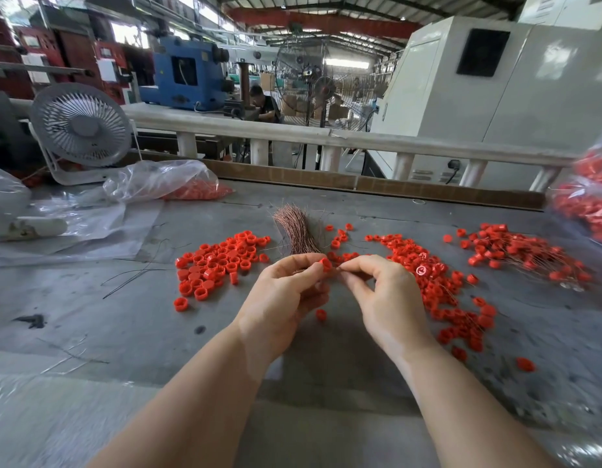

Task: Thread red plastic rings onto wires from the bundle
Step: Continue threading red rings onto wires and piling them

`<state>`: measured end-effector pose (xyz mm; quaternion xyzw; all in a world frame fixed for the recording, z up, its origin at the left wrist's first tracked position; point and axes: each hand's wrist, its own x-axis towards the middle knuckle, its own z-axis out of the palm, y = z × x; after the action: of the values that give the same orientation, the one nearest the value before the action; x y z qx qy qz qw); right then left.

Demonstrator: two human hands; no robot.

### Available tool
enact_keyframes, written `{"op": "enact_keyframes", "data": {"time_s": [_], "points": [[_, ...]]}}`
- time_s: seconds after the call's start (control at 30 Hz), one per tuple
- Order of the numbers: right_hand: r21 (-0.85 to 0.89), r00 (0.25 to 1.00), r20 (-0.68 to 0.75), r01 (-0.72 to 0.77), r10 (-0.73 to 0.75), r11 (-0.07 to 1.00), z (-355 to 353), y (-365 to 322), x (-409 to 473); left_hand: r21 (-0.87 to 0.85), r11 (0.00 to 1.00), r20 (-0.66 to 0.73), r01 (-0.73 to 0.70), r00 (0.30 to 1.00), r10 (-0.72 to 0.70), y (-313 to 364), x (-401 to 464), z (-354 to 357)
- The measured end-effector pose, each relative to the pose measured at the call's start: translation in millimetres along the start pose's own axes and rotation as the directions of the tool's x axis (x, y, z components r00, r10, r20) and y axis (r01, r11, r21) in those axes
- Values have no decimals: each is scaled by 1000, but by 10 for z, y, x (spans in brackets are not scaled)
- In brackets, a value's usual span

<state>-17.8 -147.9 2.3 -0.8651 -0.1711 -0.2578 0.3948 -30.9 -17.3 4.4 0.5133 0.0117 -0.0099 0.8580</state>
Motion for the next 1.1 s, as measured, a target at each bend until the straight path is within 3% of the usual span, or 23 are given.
{"op": "enact_keyframes", "data": {"time_s": [0.3, 0.73, 1.1], "points": [[89, 996, -66, 72, -66, 993, -15, -53, 1, -193, 979, 54, 66, 997, -57, 29, -2, -5], [179, 995, -79, 69, -55, 981, -30, -49, 5, -260, 960, 83, 99, 993, -80, 48, -10, 9], [135, 996, -68, 71, -62, 988, -26, -39, -7, -253, 960, 83, 117, 992, -99, 58, -14, 10]]}}
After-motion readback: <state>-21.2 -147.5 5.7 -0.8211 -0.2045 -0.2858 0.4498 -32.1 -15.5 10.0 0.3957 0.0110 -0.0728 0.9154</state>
